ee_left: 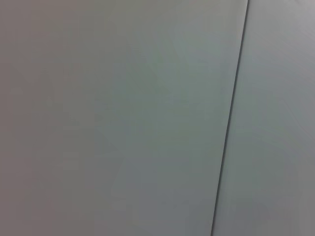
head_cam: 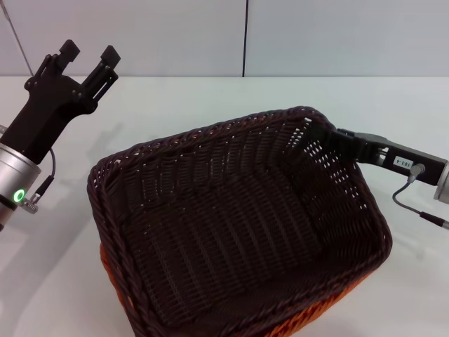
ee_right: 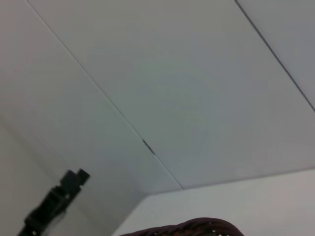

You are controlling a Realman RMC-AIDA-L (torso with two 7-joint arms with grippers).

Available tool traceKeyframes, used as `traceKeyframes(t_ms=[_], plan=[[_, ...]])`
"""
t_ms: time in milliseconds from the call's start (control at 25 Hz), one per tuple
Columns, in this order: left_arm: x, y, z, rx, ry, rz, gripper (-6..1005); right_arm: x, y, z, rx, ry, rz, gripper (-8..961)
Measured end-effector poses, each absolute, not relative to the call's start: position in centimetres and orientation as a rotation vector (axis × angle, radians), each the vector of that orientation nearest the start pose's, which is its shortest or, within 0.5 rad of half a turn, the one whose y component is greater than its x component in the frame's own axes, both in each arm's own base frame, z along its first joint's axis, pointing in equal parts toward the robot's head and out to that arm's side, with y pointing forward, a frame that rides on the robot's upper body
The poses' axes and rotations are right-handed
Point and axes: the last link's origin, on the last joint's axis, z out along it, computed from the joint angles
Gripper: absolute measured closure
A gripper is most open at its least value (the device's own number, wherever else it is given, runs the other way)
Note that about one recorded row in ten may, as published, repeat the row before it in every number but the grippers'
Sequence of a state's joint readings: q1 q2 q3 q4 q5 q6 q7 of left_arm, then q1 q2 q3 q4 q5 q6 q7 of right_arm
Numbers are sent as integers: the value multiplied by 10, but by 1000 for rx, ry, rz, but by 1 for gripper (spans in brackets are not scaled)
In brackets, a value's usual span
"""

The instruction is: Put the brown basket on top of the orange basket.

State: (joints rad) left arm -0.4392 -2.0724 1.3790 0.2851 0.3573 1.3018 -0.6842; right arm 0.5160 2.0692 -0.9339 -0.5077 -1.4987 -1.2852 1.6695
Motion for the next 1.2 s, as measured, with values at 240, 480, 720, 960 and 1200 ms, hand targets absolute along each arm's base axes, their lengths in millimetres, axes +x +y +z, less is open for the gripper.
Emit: traceKeyframes(t_ms=[240,480,720,960,1200], plan=[[-275,349,11,-1776,-533,-1164,185,256,361,-13,-2359,1191,952,760],[-273,350,11,-1778,-530,-1166,185,256,361,-8,-2358,1171,957,744],[-275,350,10,-1779,-541,-1157,185,246,357,0,-2418,1068,1005,590],[-276,351,9,-1778,-545,-1148,185,237,348,23,-2446,980,1135,366],[-278,350,11,-1762,-551,-1149,185,256,340,55,-2318,952,1173,212]])
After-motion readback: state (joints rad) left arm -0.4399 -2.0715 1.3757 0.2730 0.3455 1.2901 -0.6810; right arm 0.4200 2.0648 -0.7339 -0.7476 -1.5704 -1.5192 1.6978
